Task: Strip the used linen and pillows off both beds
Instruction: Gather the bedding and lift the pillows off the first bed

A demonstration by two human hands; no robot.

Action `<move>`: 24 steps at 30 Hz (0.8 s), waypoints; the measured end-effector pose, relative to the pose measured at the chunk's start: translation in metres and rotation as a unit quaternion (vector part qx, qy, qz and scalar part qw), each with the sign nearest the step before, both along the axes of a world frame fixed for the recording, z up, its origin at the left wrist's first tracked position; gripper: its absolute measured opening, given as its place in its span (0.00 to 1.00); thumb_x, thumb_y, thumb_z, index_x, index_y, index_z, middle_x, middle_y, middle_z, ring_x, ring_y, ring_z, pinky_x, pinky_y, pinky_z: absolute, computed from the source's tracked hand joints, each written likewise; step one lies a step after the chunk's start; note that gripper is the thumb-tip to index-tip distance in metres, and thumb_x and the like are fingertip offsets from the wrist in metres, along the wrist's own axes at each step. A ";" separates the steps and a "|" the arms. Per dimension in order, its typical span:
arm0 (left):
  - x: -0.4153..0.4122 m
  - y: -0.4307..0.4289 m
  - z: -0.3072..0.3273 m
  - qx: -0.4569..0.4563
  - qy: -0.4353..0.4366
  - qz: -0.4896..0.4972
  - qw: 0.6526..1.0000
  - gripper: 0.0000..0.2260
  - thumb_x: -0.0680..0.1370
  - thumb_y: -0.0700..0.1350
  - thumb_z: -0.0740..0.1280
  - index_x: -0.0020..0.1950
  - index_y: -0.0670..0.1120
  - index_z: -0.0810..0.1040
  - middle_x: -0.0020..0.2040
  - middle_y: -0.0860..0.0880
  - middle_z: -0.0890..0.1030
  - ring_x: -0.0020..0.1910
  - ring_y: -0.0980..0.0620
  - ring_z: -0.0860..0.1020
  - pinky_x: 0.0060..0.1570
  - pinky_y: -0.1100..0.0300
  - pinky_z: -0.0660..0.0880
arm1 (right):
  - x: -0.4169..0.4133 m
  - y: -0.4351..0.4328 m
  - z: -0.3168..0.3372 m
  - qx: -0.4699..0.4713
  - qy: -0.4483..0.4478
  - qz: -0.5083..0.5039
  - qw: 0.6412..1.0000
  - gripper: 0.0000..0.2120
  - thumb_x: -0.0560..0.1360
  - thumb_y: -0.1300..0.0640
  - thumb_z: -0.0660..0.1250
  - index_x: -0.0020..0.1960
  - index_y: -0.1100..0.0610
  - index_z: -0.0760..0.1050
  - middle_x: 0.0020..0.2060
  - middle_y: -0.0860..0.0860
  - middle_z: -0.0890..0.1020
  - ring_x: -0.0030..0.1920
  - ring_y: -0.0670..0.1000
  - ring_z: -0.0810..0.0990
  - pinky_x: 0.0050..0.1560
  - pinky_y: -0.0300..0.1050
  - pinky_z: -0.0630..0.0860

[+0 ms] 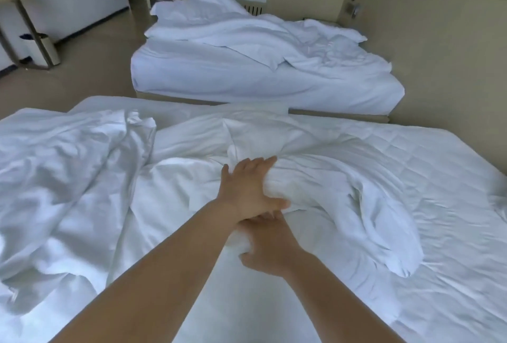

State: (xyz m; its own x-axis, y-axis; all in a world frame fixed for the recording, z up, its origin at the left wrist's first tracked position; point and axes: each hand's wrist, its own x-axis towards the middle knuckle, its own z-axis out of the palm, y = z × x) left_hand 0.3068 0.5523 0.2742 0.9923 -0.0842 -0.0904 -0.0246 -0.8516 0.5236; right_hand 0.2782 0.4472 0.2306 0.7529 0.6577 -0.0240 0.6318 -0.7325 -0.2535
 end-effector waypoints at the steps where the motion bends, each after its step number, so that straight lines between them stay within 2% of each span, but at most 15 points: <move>1: 0.012 -0.010 -0.003 0.049 -0.010 -0.008 0.999 0.38 0.71 0.60 0.67 0.75 0.57 0.50 0.75 0.53 0.58 0.74 0.51 0.55 0.73 0.47 0.44 | -0.004 -0.007 -0.003 0.040 -0.008 0.001 0.999 0.25 0.69 0.55 0.63 0.66 0.51 0.68 0.62 0.47 0.73 0.68 0.48 0.62 0.73 0.50 0.37; 3: 0.031 -0.019 -0.013 0.079 -0.036 0.009 0.996 0.33 0.73 0.58 0.65 0.74 0.55 0.55 0.71 0.50 0.67 0.70 0.50 0.65 0.71 0.52 0.54 | -0.016 -0.024 -0.017 0.135 -0.018 -0.034 0.990 0.25 0.68 0.53 0.63 0.65 0.47 0.68 0.57 0.44 0.75 0.64 0.43 0.63 0.72 0.42 0.39; 4: 0.040 -0.021 -0.017 0.071 -0.046 0.024 0.996 0.29 0.74 0.57 0.64 0.73 0.54 0.59 0.68 0.50 0.71 0.67 0.49 0.69 0.67 0.55 0.60 | -0.021 -0.037 -0.028 0.224 -0.035 -0.092 0.970 0.22 0.67 0.48 0.64 0.61 0.43 0.70 0.55 0.40 0.75 0.61 0.41 0.66 0.71 0.41 0.48; 5: 0.045 -0.022 -0.019 0.055 -0.048 0.038 0.997 0.26 0.75 0.56 0.64 0.71 0.53 0.63 0.65 0.49 0.75 0.64 0.49 0.72 0.63 0.57 0.64 | -0.023 -0.052 -0.034 0.341 -0.015 -0.188 0.921 0.20 0.64 0.41 0.65 0.56 0.40 0.72 0.53 0.38 0.75 0.58 0.40 0.69 0.68 0.43 0.58; 7: 0.049 -0.021 -0.021 0.031 -0.032 0.067 0.997 0.20 0.76 0.53 0.63 0.67 0.53 0.69 0.60 0.49 0.78 0.61 0.47 0.75 0.59 0.57 0.67 | -0.017 -0.076 -0.027 0.534 0.105 -0.399 0.738 0.26 0.54 0.29 0.66 0.47 0.42 0.74 0.46 0.39 0.76 0.51 0.42 0.73 0.60 0.44 0.70; 8: 0.050 -0.021 -0.021 0.026 -0.020 0.075 0.997 0.17 0.76 0.52 0.63 0.65 0.53 0.71 0.58 0.48 0.79 0.59 0.47 0.75 0.58 0.57 0.67 | -0.006 -0.089 -0.026 0.594 0.153 -0.456 0.646 0.27 0.53 0.28 0.67 0.44 0.45 0.74 0.43 0.41 0.76 0.48 0.44 0.74 0.59 0.44 0.71; 10: 0.053 -0.019 -0.025 0.021 -0.015 0.083 0.996 0.13 0.76 0.51 0.62 0.60 0.51 0.75 0.55 0.48 0.81 0.56 0.46 0.77 0.54 0.57 0.69 | 0.024 -0.111 -0.011 0.665 0.194 -0.513 0.507 0.19 0.66 0.33 0.64 0.46 0.46 0.73 0.46 0.46 0.78 0.49 0.47 0.76 0.64 0.47 0.69; 11: 0.054 -0.019 -0.026 0.021 -0.018 0.087 0.996 0.11 0.76 0.50 0.62 0.58 0.50 0.76 0.53 0.47 0.82 0.55 0.46 0.77 0.53 0.57 0.69 | 0.043 -0.116 0.002 0.682 0.204 -0.523 0.468 0.18 0.71 0.34 0.61 0.51 0.46 0.73 0.53 0.50 0.79 0.53 0.49 0.77 0.67 0.49 0.68; 12: 0.055 -0.018 -0.027 0.019 -0.015 0.089 0.996 0.11 0.76 0.51 0.63 0.56 0.49 0.77 0.52 0.47 0.82 0.54 0.46 0.77 0.53 0.58 0.69 | 0.061 -0.114 0.015 0.677 0.204 -0.529 0.470 0.23 0.71 0.32 0.58 0.57 0.47 0.72 0.61 0.56 0.76 0.60 0.54 0.76 0.69 0.52 0.66; 14: 0.054 -0.021 -0.029 0.007 0.002 0.085 0.996 0.12 0.76 0.53 0.63 0.54 0.48 0.77 0.51 0.46 0.82 0.54 0.45 0.77 0.53 0.56 0.70 | 0.092 -0.106 0.042 0.610 0.165 -0.537 0.558 0.41 0.67 0.28 0.59 0.71 0.53 0.60 0.69 0.63 0.67 0.67 0.61 0.68 0.70 0.55 0.63; 16: 0.051 -0.025 -0.028 -0.047 0.024 0.097 0.994 0.12 0.76 0.56 0.63 0.48 0.48 0.78 0.48 0.45 0.82 0.52 0.43 0.78 0.51 0.55 0.71 | 0.129 -0.092 0.062 0.589 0.136 -0.535 0.589 0.41 0.74 0.44 0.65 0.75 0.57 0.45 0.72 0.58 0.62 0.67 0.57 0.67 0.67 0.45 0.62; 17: 0.049 -0.025 -0.027 -0.098 0.033 0.115 0.988 0.11 0.76 0.56 0.63 0.43 0.49 0.77 0.44 0.46 0.82 0.50 0.44 0.78 0.49 0.55 0.72 | 0.145 -0.082 0.073 0.576 0.129 -0.520 0.617 0.37 0.76 0.55 0.65 0.75 0.55 0.44 0.71 0.56 0.63 0.63 0.55 0.70 0.60 0.41 0.65; 19: 0.043 -0.020 -0.021 -0.226 0.043 0.169 0.958 0.10 0.75 0.54 0.65 0.36 0.51 0.75 0.36 0.52 0.80 0.45 0.47 0.79 0.41 0.60 0.73 | 0.173 -0.057 0.089 0.522 0.101 -0.469 0.705 0.32 0.75 0.66 0.58 0.75 0.49 0.51 0.70 0.52 0.67 0.54 0.52 0.73 0.51 0.40 0.68; 21: 0.031 -0.008 -0.013 -0.320 0.047 0.218 0.921 0.11 0.75 0.50 0.66 0.33 0.51 0.76 0.27 0.56 0.78 0.36 0.54 0.78 0.31 0.68 0.69 | 0.191 -0.028 0.100 0.459 0.090 -0.405 0.785 0.30 0.75 0.68 0.53 0.73 0.48 0.58 0.70 0.47 0.68 0.61 0.51 0.72 0.59 0.37 0.66; 24: 0.005 0.018 -0.009 -0.391 0.037 0.279 0.876 0.13 0.74 0.47 0.68 0.31 0.43 0.78 0.21 0.52 0.78 0.30 0.50 0.78 0.30 0.62 0.70 | 0.195 0.032 0.110 0.294 0.023 -0.284 0.912 0.26 0.75 0.68 0.53 0.70 0.51 0.65 0.67 0.51 0.72 0.67 0.53 0.68 0.72 0.43 0.55</move>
State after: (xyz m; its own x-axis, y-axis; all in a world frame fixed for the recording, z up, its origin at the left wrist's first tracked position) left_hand 0.3115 0.5702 0.2656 0.8927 0.3474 -0.2869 0.3394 -0.0997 0.9353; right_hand 0.4732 0.4793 0.3405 0.9835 0.0711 0.1663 0.1707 -0.6677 -0.7246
